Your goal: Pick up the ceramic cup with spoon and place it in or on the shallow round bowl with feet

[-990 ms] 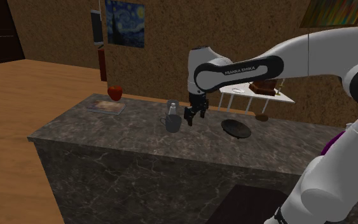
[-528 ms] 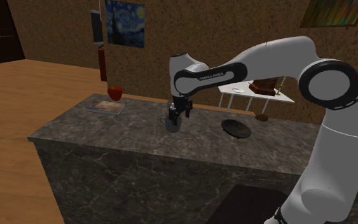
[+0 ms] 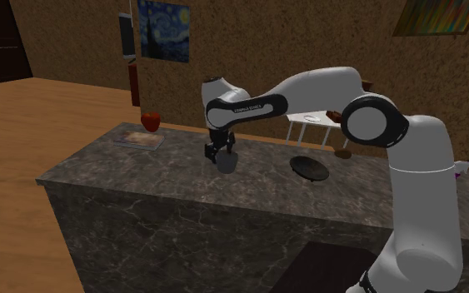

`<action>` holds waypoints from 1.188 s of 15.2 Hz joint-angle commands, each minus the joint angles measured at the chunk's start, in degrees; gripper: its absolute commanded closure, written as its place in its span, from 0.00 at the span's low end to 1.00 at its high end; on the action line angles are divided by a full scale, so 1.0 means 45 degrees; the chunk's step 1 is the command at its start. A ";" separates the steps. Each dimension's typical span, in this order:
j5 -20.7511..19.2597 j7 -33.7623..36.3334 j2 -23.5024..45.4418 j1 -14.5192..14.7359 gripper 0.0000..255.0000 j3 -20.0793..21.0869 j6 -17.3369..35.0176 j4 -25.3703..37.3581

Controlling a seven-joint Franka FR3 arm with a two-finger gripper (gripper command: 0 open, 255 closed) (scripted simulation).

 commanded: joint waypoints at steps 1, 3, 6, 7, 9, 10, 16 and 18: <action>-0.0060 0.0024 0.0246 0.0006 0.00 -0.0030 0.0179 0.0065; -0.0090 0.0053 0.0300 -0.0034 0.00 -0.0052 0.0487 -0.0188; -0.0151 0.0105 0.0425 -0.0101 0.00 -0.0095 0.1026 -0.0600; -0.0151 0.0105 0.0423 -0.0102 0.00 -0.0095 0.1027 -0.0603; -0.0152 0.0105 0.0425 -0.0101 0.00 -0.0095 0.1026 -0.0601; -0.0152 0.0105 0.0425 -0.0101 0.00 -0.0095 0.1026 -0.0600; -0.0151 0.0105 0.0424 -0.0101 1.00 -0.0095 0.1024 -0.0600; -0.0153 0.0102 0.0446 -0.0100 1.00 -0.0097 0.1013 -0.0568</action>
